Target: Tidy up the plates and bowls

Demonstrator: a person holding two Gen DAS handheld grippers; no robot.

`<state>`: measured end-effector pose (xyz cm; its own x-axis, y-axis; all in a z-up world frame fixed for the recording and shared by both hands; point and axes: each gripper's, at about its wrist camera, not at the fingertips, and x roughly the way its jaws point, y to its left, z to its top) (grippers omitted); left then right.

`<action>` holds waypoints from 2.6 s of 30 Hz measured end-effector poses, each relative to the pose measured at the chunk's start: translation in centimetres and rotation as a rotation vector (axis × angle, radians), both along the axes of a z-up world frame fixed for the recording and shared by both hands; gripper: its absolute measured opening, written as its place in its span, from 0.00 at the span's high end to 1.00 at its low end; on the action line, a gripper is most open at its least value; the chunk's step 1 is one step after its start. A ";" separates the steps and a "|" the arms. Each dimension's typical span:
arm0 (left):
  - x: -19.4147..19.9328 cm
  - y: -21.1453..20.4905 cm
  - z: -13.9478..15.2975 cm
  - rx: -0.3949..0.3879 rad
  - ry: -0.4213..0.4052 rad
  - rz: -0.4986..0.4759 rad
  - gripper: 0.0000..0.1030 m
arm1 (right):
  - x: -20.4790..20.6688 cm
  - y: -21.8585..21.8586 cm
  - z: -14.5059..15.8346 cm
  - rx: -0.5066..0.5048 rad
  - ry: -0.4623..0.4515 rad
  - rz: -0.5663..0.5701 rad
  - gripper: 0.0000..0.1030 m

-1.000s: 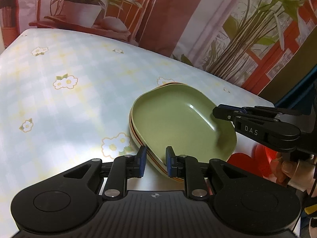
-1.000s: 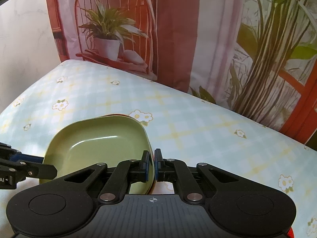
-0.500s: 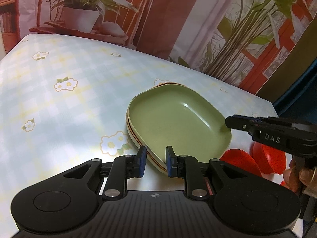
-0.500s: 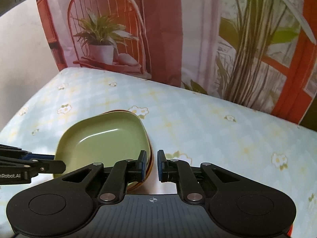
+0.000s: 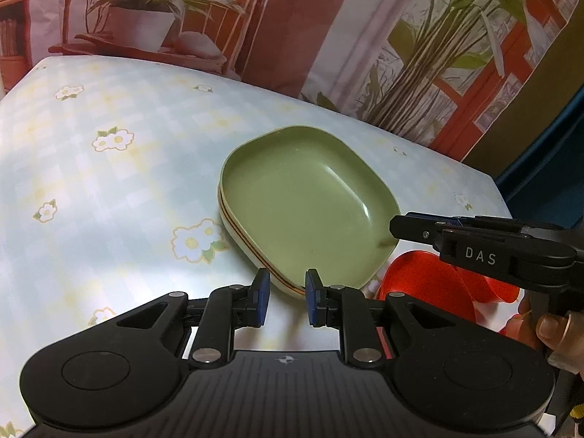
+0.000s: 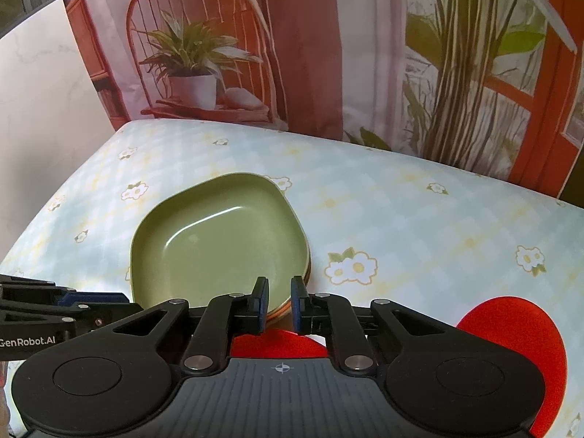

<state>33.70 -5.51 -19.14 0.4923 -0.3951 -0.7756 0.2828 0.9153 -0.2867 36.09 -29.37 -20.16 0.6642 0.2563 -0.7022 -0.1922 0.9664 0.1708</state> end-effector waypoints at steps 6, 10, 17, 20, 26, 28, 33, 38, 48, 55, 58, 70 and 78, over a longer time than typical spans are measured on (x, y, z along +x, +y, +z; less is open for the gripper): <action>-0.2 -0.2 0.7 0.026 -0.026 0.008 0.77 | -0.3 -0.2 0.2 0.002 -0.014 -0.025 0.87; -0.7 -0.4 1.7 0.035 -0.055 0.007 0.77 | -1.5 -0.3 0.9 -0.024 -0.049 -0.046 0.85; -1.6 -1.1 3.2 0.068 -0.099 -0.016 0.77 | -4.0 -1.2 1.2 -0.047 -0.058 -0.089 0.84; -1.9 -1.8 3.8 0.087 -0.123 -0.031 0.72 | -5.2 -2.2 1.6 -0.050 -0.068 -0.108 0.84; -2.1 -3.6 4.9 0.105 -0.161 -0.064 0.67 | -7.1 -4.6 2.3 -0.073 -0.086 -0.139 0.83; -2.2 -4.4 5.3 0.115 -0.176 -0.081 0.67 | -7.5 -5.5 2.5 -0.079 -0.091 -0.154 0.81; -2.0 -6.3 5.8 0.104 -0.185 -0.122 0.67 | -8.4 -8.2 3.0 -0.091 -0.106 -0.185 0.79; -1.7 -8.4 5.6 0.095 -0.187 -0.172 0.65 | -8.9 -10.9 2.8 -0.095 -0.107 -0.220 0.78; -1.1 -12.4 4.4 0.091 -0.175 -0.295 0.62 | -9.2 -15.0 1.1 -0.075 -0.087 -0.286 0.77; 0.4 -14.0 3.4 0.101 -0.152 -0.328 0.62 | -9.1 -16.8 -0.1 -0.050 -0.073 -0.311 0.73; 0.9 -14.7 2.7 0.095 -0.129 -0.330 0.62 | -8.7 -17.3 -0.7 -0.041 -0.062 -0.313 0.73; 0.8 -19.3 0.0 0.087 -0.083 -0.405 0.62 | -8.6 -18.5 -2.6 0.012 -0.029 -0.341 0.71; 0.6 -20.6 -1.5 0.100 -0.057 -0.413 0.68 | -8.7 -18.9 -3.6 0.060 -0.009 -0.341 0.75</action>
<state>34.32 -26.09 -20.69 0.3520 -0.4922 -0.7961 0.6443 0.7444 -0.1753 27.41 -48.28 -23.72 0.7247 0.0592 -0.6866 0.1383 0.9635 0.2291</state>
